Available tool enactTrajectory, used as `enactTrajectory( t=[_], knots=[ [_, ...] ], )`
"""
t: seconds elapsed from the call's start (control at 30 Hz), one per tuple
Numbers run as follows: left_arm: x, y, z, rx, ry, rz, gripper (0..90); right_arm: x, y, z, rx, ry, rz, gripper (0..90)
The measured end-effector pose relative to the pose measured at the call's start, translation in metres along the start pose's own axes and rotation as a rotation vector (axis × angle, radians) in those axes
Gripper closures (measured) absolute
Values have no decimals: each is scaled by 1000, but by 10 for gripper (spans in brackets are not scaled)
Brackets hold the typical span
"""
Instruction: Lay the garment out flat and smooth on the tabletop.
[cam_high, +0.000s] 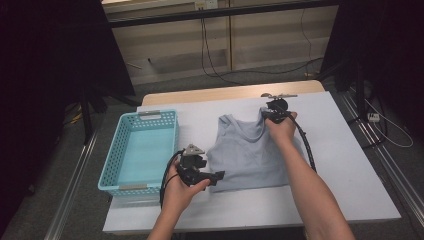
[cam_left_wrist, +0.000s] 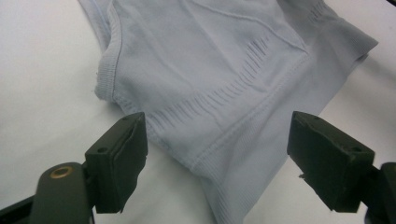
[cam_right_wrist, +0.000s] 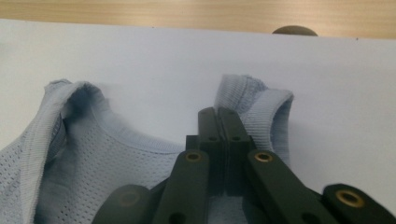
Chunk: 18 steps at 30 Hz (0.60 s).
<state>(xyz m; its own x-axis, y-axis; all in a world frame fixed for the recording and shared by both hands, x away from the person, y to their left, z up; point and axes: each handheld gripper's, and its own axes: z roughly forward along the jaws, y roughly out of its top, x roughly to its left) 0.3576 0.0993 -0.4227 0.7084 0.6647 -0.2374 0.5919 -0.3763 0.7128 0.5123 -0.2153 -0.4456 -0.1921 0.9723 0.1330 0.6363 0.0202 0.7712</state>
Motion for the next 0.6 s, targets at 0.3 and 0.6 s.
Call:
enactTrajectory(
  t=[0.3,0.6],
  knots=[
    [-1,2,-5,-13,0,0,208,3,1,-1,3,-2,-29,815],
    [2,2,-7,-20,3,-11,201,18,0,-13,23,34,-120,584]
  ],
)
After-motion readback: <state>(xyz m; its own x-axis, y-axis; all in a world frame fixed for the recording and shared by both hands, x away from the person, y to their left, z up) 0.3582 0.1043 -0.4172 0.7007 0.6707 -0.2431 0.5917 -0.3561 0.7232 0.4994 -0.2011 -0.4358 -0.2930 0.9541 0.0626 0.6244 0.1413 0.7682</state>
